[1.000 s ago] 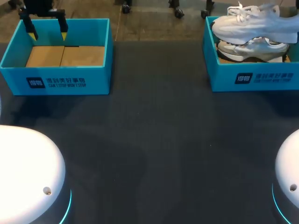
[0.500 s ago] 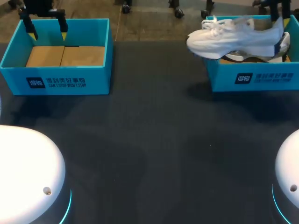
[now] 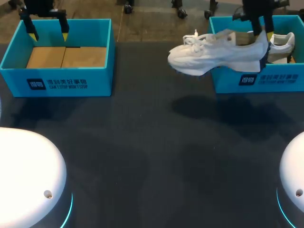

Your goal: Take the shoe out of the shoebox, open the shoe tongue, remove and reinsert the insole, then place the shoe into the shoebox

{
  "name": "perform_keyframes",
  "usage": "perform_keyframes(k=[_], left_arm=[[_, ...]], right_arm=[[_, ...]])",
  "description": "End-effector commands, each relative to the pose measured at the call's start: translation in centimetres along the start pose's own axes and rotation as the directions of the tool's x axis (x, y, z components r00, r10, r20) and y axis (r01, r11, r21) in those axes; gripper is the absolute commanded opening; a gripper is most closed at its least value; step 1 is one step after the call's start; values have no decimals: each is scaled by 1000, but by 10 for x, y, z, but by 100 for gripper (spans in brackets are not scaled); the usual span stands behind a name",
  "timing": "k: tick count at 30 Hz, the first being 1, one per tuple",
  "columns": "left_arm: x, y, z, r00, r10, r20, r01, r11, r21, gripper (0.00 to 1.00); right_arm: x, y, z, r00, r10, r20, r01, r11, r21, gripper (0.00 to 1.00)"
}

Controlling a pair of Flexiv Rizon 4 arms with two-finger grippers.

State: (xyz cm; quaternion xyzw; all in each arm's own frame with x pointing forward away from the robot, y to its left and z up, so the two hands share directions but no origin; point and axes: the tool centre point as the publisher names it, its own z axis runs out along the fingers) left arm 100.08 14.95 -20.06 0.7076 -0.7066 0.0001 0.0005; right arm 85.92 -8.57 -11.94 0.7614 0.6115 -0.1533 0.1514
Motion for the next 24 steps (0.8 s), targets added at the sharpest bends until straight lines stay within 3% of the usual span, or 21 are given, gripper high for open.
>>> perform_keyframes(k=[1, 24], left_arm=[[0, 0, 0, 1000, 0, 0, 0, 1000, 0, 100], [0, 0, 0, 1000, 0, 0, 0, 1000, 0, 100]], right_arm=[[7, -25, -6, 1000, 9, 3, -9, 1000, -20, 0], [67, -150, -32, 998, -8, 66, 6, 1000, 18, 0]])
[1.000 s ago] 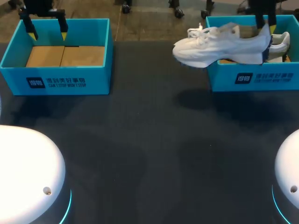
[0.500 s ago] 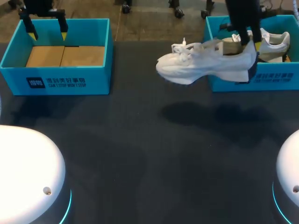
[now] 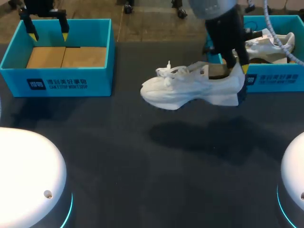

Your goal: Take the shoe out of the shoebox, open the shoe tongue, remove and reinsert the insole, then place the shoe into the shoebox

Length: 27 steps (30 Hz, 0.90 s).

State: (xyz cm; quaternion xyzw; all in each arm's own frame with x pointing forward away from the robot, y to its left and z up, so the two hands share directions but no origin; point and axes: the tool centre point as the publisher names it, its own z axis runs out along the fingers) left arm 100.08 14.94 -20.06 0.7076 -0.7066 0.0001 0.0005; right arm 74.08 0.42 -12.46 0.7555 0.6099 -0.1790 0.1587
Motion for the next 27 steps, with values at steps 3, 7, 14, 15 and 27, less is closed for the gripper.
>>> perform_keyframes(k=[3, 7, 14, 15, 27], left_arm=[[0, 0, 0, 1000, 0, 0, 0, 1000, 0, 100], [0, 0, 0, 1000, 0, 0, 0, 1000, 0, 100], [0, 0, 0, 1000, 0, 0, 0, 1000, 0, 100], [0, 0, 0, 1000, 0, 0, 0, 1000, 0, 100], [0, 0, 0, 1000, 0, 0, 0, 1000, 0, 100]], right_arm=[[16, -30, -5, 1000, 3, 9, -3, 1000, 8, 0], [22, -45, -3, 1000, 8, -9, -8, 1000, 19, 0], [37, -68, 4, 999, -29, -27, 30, 999, 34, 0], [38, -68, 5, 999, -40, -3, 40, 998, 45, 0], [38, -68, 5, 999, -40, -3, 40, 998, 45, 0]])
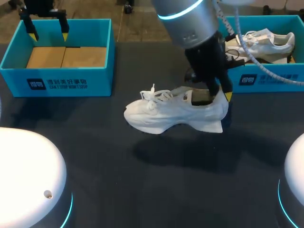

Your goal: Take the shoe out of the shoebox, open the shoe tongue, remove and reinsert the insole, then place the shoe into the shoebox

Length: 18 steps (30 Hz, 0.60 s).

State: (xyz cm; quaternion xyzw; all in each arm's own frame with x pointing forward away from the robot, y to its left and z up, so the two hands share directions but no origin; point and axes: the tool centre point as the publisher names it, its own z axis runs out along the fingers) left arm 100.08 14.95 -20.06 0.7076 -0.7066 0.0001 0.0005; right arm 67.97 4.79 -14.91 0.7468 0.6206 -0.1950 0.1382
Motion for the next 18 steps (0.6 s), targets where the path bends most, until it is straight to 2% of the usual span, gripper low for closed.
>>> perform_keyframes(k=[1, 4, 7, 14, 18], left_arm=[[0, 0, 0, 1000, 0, 0, 0, 1000, 0, 100], [0, 0, 0, 1000, 0, 0, 0, 1000, 0, 100], [0, 0, 0, 1000, 0, 0, 0, 1000, 0, 100], [0, 0, 0, 1000, 0, 0, 0, 1000, 0, 100], [0, 0, 0, 1000, 0, 0, 0, 1000, 0, 100]], right_arm=[[0, 1, -1, 1000, -1, -1, 1, 1000, 1, 0], [0, 1, -1, 1000, -1, -1, 1, 1000, 1, 0], [11, 13, 11, 1000, -23, -11, 23, 1000, 2, 0], [29, 24, 39, 999, -33, -43, 33, 999, -16, 0], [37, 29, 53, 998, -39, -53, 39, 999, 4, 0]])
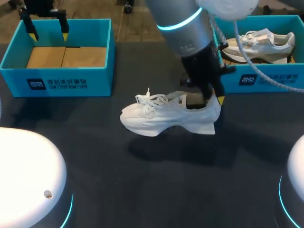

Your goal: Take the shoe out of the shoebox, open the shoe tongue, remove and reinsert the insole, then place the shoe into the shoebox

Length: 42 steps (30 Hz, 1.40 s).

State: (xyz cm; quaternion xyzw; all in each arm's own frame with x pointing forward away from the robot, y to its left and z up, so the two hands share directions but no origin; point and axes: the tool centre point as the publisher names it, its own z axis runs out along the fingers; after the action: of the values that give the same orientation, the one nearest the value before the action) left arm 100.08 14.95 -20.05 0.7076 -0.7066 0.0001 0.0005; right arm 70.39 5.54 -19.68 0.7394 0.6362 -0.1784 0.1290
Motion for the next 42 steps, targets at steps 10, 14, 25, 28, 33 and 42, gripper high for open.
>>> perform_keyframes(k=[10, 14, 25, 28, 33, 42], left_arm=[[0, 0, 0, 1000, 0, 0, 0, 1000, 0, 100], [0, 0, 0, 1000, 0, 0, 0, 1000, 0, 100], [0, 0, 0, 1000, 0, 0, 0, 1000, 0, 100], [0, 0, 0, 1000, 0, 0, 0, 1000, 0, 100], [0, 0, 0, 1000, 0, 0, 0, 1000, 0, 100], [0, 0, 0, 1000, 0, 0, 0, 1000, 0, 100]], right_arm=[[18, 14, 48, 999, 0, -33, 1, 1000, 27, 0], [27, 20, 60, 999, 6, -49, -6, 1000, 9, 0], [50, 28, 82, 994, -104, -37, 100, 990, -95, 0], [53, 26, 86, 993, -112, -31, 108, 989, -103, 0], [62, 22, 96, 992, -119, -52, 113, 987, -111, 0], [80, 23, 117, 989, -132, -68, 123, 986, -115, 0]])
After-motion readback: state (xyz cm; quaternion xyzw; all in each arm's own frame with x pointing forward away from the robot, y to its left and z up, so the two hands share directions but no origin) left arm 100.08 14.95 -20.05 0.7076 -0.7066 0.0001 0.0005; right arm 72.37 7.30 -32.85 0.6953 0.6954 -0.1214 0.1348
